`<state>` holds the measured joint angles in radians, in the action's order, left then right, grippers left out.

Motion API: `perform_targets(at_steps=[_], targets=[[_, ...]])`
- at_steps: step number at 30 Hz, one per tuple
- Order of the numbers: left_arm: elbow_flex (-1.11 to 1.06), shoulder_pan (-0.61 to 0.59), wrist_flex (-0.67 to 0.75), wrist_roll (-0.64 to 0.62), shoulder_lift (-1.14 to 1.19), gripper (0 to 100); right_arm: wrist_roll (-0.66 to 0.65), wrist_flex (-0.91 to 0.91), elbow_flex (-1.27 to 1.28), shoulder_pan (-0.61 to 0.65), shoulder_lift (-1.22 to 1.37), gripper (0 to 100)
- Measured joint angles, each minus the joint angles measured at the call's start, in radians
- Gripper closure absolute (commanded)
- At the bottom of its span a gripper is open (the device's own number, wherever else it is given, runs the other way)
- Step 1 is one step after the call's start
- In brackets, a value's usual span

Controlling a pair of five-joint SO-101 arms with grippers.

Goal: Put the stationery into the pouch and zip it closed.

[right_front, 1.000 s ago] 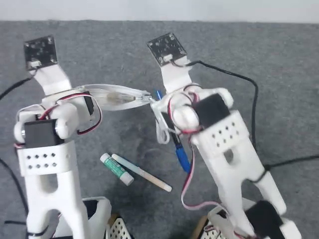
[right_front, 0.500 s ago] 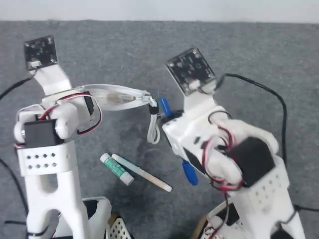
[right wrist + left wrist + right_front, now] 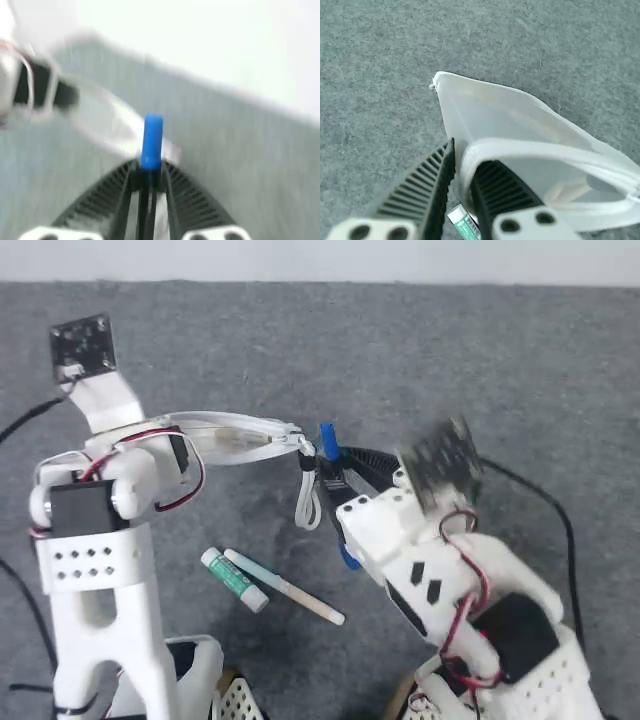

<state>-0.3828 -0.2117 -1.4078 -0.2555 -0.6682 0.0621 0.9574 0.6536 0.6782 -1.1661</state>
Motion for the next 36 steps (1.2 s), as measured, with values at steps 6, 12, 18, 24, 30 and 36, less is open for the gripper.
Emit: perform_targets(at_steps=[6,12,18,24,30,36], targets=[[0.000,0.000,0.000,0.000,0.000,99,0.000,-0.321,0.281,-0.002,-0.190,98.2],[0.000,0.000,0.000,0.000,0.000,99,0.000,-0.451,0.339,0.000,-0.230,98.2],[0.000,0.000,0.000,0.000,0.000,99,0.000,-0.614,0.344,0.000,-0.229,98.2],[0.000,0.000,0.000,0.000,0.000,99,0.000,-0.773,0.348,0.075,-0.230,98.2],[0.000,0.000,0.000,0.000,0.000,99,0.000,-0.996,0.348,0.080,-0.098,98.2],[0.000,0.000,0.000,0.000,0.000,99,0.000,-1.209,0.348,0.083,0.127,98.2]])
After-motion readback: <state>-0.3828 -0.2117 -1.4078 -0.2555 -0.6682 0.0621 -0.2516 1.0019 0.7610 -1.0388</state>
